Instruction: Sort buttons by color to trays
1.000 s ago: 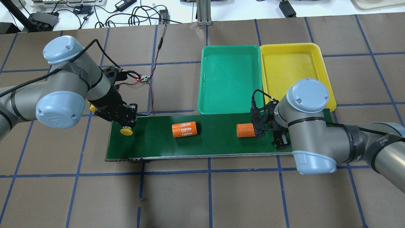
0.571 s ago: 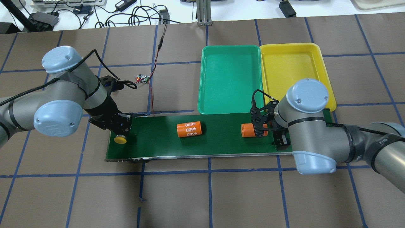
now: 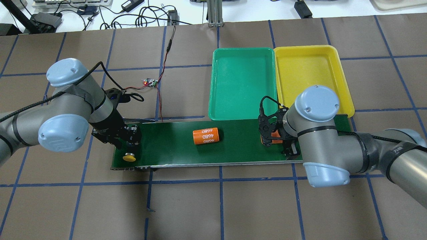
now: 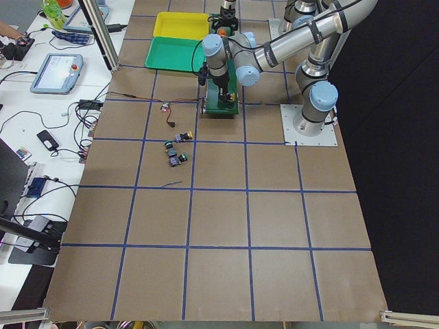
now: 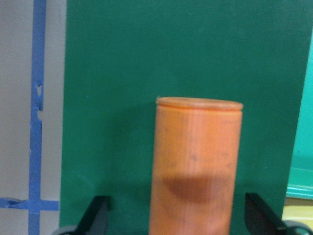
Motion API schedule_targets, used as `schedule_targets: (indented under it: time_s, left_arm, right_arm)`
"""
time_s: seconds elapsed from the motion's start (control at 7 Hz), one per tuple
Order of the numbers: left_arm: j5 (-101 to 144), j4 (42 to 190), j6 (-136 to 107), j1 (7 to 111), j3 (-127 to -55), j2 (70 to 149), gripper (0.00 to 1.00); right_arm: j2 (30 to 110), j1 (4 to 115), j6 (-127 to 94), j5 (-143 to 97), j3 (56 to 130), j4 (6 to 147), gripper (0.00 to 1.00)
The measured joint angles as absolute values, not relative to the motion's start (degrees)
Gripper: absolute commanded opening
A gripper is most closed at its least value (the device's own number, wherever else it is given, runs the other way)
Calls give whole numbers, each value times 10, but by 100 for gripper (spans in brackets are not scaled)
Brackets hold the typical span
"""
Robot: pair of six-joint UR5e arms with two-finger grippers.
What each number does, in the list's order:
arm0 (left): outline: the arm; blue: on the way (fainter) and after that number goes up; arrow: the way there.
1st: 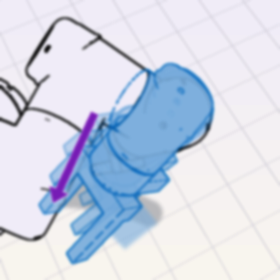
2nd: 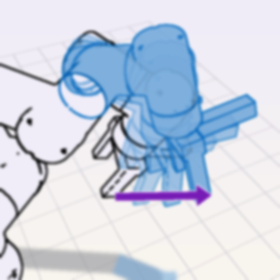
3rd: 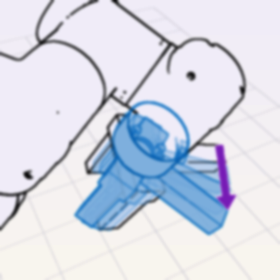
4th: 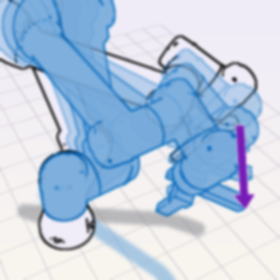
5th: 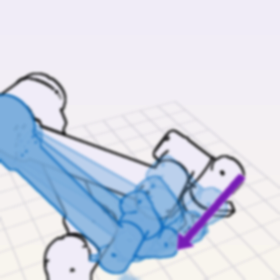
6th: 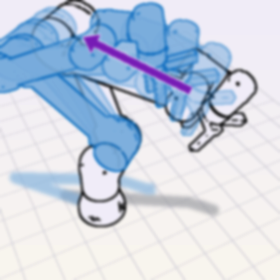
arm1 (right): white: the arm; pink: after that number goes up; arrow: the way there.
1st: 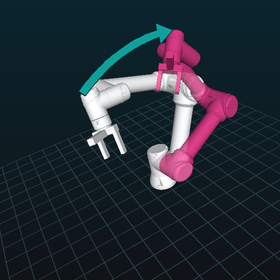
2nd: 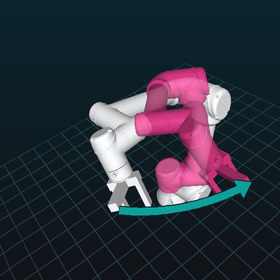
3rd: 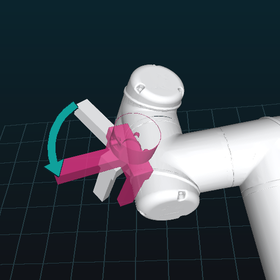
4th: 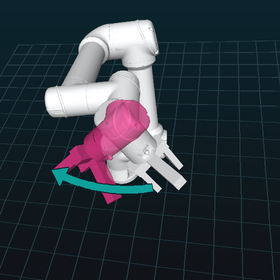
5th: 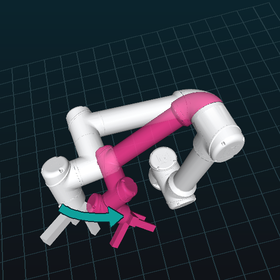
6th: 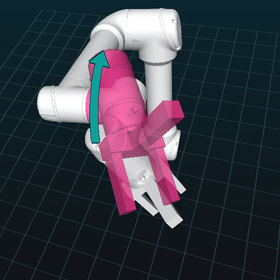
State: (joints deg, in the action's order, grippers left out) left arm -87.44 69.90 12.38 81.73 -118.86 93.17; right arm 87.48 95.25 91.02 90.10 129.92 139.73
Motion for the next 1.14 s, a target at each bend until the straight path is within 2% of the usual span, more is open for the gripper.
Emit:
schedule_targets:
  time_s: [0.14, 0.29, 0.71, 1.14]
  left_arm:
    - [-874, 698, 124, 817, -1177, 926, 100]
    - [-875, 699, 124, 810, -1145, 921, 100]
    - [-880, 671, 119, 740, -1029, 985, 100]
    - [-878, 577, 112, 689, -978, 1093, 100]
  right_arm:
    - [874, 953, 912, 914, 1300, 1397, 13]
    - [873, 953, 915, 930, 1300, 1396, 1]
    - [871, 949, 916, 964, 1271, 1386, 0]
    - [846, 930, 914, 994, 1192, 1340, 0]
